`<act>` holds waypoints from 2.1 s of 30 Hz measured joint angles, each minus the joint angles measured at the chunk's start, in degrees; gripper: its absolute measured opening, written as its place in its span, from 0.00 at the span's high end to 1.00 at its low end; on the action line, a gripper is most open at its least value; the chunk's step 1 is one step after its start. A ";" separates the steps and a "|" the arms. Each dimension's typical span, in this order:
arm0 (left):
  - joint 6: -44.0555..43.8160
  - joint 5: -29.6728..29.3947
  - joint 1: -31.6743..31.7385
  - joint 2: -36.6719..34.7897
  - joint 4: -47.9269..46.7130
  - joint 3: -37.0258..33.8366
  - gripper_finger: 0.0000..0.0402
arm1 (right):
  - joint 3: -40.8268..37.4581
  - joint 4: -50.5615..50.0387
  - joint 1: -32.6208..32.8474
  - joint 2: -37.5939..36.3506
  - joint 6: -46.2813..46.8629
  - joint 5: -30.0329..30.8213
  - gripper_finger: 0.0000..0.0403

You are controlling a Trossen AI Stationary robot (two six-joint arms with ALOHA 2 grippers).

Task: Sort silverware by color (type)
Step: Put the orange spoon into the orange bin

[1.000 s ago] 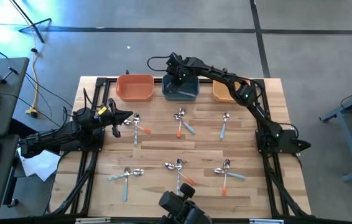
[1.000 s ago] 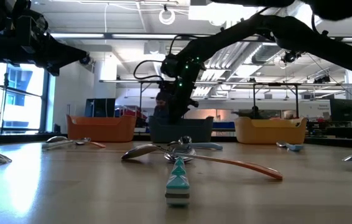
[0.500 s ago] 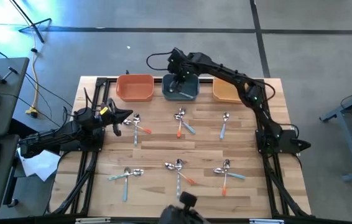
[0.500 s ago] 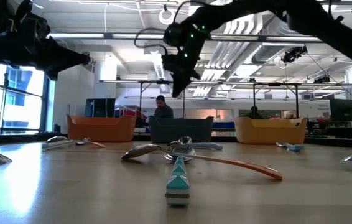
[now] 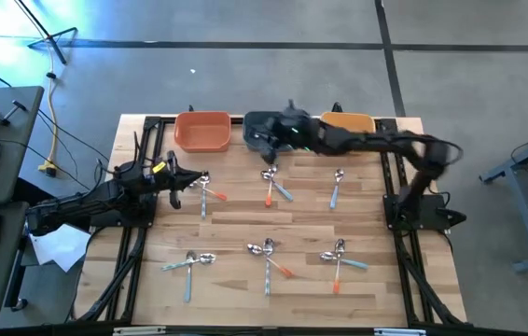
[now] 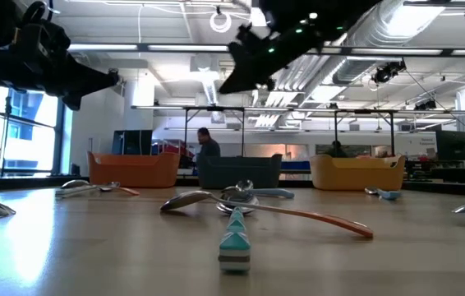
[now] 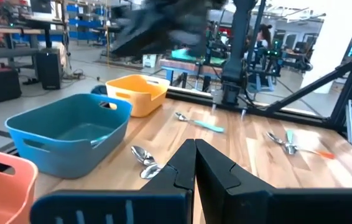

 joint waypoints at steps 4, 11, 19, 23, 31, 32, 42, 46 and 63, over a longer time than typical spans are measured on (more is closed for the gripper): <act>2.32 0.32 0.02 0.93 0.28 0.00 1.00 | -14.73 9.86 1.96 -10.40 1.13 2.33 1.00; 7.63 6.74 -1.01 1.18 -0.71 -0.02 1.00 | -32.81 20.11 2.17 -24.97 5.48 3.00 1.00; 7.17 9.67 -3.68 1.23 -0.26 -0.02 1.00 | -42.54 25.79 2.20 -32.11 4.93 2.94 1.00; -1.90 9.63 -4.26 1.26 1.25 -0.02 1.00 | -43.14 25.76 2.20 -32.31 3.58 2.17 1.00; -9.70 5.56 -4.11 4.78 3.91 0.61 0.95 | -42.98 27.89 2.11 -32.31 1.23 2.03 1.00; -9.45 5.54 -4.11 5.78 3.93 1.07 0.93 | -42.98 27.85 2.09 -32.31 1.17 1.61 1.00; -6.59 5.26 -4.13 20.42 -3.87 12.60 0.69 | -42.93 29.71 2.09 -32.31 -0.90 -0.28 1.00; -3.99 4.91 -4.26 28.02 -9.54 17.25 0.69 | -42.93 28.83 2.09 -32.31 -1.75 -0.28 1.00; 13.13 6.26 -4.24 57.87 -34.72 35.81 0.76 | -42.91 23.41 3.49 -32.27 -2.22 0.81 1.00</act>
